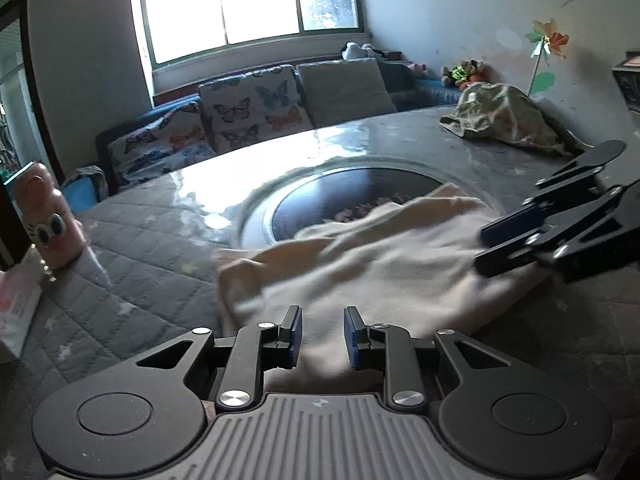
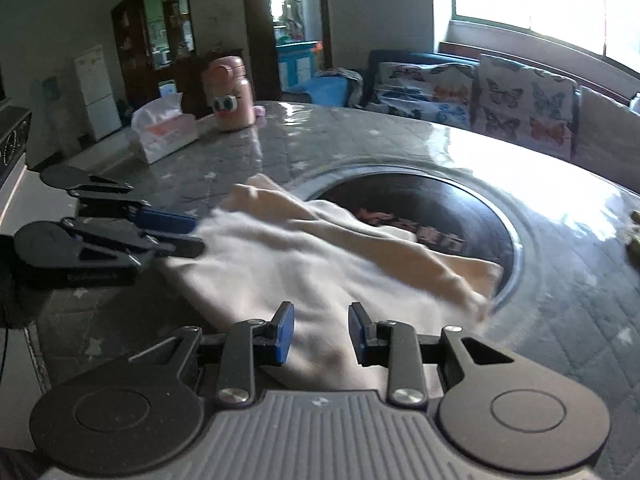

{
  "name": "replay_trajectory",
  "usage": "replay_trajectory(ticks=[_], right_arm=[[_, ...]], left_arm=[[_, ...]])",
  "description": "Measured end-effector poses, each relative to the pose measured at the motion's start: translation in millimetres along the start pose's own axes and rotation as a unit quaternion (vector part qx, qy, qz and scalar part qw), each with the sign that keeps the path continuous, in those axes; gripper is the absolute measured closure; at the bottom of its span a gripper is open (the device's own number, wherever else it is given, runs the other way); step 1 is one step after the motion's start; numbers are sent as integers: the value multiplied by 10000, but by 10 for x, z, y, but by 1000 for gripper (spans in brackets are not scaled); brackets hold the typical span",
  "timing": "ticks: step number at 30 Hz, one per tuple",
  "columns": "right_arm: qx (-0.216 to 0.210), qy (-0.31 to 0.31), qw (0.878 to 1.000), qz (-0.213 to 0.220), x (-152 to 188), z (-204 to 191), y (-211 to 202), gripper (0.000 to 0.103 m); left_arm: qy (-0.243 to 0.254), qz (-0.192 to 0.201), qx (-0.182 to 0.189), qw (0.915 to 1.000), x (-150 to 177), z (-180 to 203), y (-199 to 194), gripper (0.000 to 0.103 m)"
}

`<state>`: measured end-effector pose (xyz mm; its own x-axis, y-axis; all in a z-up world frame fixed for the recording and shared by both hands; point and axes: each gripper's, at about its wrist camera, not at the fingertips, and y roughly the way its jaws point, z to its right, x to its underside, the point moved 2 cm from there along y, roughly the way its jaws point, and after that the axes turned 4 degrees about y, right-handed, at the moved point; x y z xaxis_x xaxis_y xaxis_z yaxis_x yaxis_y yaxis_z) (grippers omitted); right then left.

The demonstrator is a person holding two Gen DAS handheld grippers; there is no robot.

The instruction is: Fold clothes

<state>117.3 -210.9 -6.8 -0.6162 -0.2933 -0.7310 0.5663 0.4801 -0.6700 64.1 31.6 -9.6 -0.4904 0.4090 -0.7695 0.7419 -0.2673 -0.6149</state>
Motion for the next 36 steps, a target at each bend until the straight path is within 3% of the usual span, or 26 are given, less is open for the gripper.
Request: replay_trajectory(ticks=[4,9,18,23,28,36], right_arm=[[-78,-156,9996,-220,58,-69,133,73],[-100,-32,9999,-72,-63,-8,67,73],[159,383,9991,7,-331,333,374,73],[407,625,9971,-122,-330,557,598,73],[435,812,9957,-12,-323,634,557,73],[695,1169,9906,160,-195,808,228,56]], left_arm=[[-13,-116,57,9999,59,26,50,77],[-155,-50,35,9999,-17,-47,21,76],[-350,-109,-47,9993,-103,-177,200,75],[-590,-222,-53,9980,-83,-293,303,69],[-712,-163,-128,9972,-102,-339,250,68],[-1024,-120,-391,9939,-45,-471,113,50]])
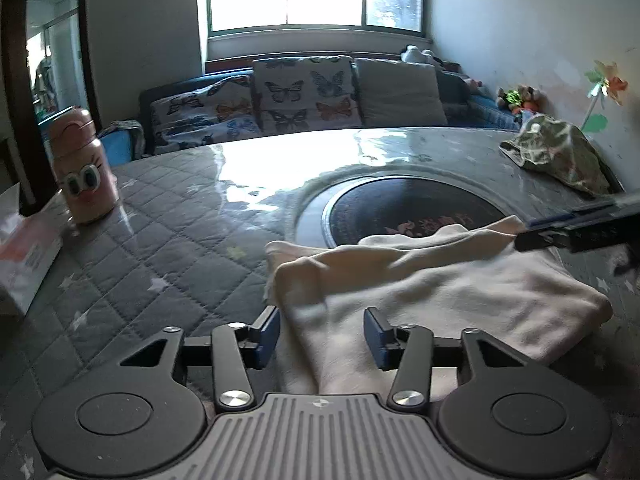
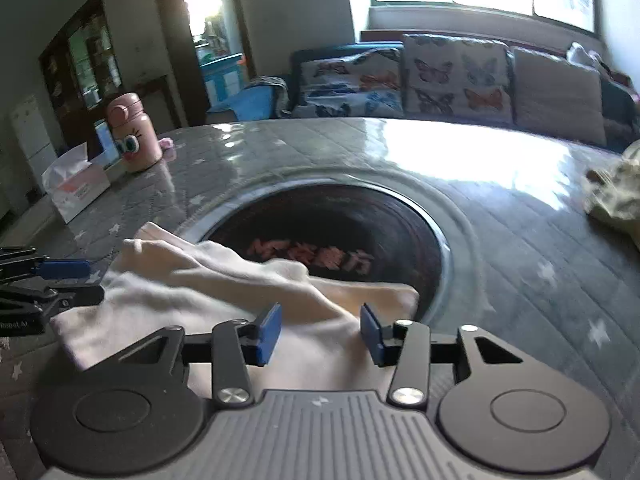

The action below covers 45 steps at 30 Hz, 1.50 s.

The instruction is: Fold clothes

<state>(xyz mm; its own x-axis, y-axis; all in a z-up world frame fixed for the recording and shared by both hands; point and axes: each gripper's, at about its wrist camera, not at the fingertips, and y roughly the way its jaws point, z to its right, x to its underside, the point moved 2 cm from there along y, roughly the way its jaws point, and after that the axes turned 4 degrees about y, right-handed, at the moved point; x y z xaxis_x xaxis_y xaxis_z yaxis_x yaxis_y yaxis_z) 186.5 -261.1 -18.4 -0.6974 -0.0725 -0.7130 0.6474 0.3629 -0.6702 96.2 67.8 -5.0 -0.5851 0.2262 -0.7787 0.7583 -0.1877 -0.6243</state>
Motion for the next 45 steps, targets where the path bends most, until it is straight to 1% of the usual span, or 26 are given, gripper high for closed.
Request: replay_trajectory(ticks=[5,9,16,17,18,19,22,24,25,26,28,30,35,39,45], right_arm=[[92,254,9996,-43,104,143,-82,55],[10,522,9986,-129,160,219,-71,55],[-72,683,9975,-162,192,247,-53,55],[-81,707,9973,-162,192,248,-53,56],[-88,732,9971,-162,192,249,-52,60],[-102,747,9970,-170,196,250,-50,62],[-124,784,9967,-186,196,251,-34,71],[-164,840,9961,-206,196,251,-22,80],[-183,848,9960,-205,196,243,-20,83],[-180,827,9962,-182,195,221,-25,87],[-137,756,9970,-128,185,183,-43,93],[-103,703,9975,-39,164,147,-86,94],[-169,469,9987,144,35,2,-194,95],[-341,135,9991,225,-109,-223,-238,96],[-707,-421,9962,272,-342,-714,-162,96]], left_arm=[[-266,-129,-70,9995,55,-97,14,49],[-513,-266,12,9983,77,-146,58,49],[-921,-449,228,9945,114,-240,117,49],[-984,-469,272,9937,116,-253,123,50],[-1050,-489,310,9928,117,-268,130,50],[-1088,-493,334,9923,113,-277,138,50],[-1162,-510,450,9909,102,-300,153,58],[-1208,-523,574,9896,93,-294,175,72],[-1236,-525,638,9889,92,-291,180,75],[-1264,-518,681,9883,94,-283,182,81],[-1239,-476,639,9891,92,-263,175,84],[-1185,-416,556,9905,85,-235,137,87],[-934,-144,328,9950,45,-163,-72,89],[-961,94,217,9951,43,-255,-310,89],[-1235,354,-160,9916,118,-602,-666,89]])
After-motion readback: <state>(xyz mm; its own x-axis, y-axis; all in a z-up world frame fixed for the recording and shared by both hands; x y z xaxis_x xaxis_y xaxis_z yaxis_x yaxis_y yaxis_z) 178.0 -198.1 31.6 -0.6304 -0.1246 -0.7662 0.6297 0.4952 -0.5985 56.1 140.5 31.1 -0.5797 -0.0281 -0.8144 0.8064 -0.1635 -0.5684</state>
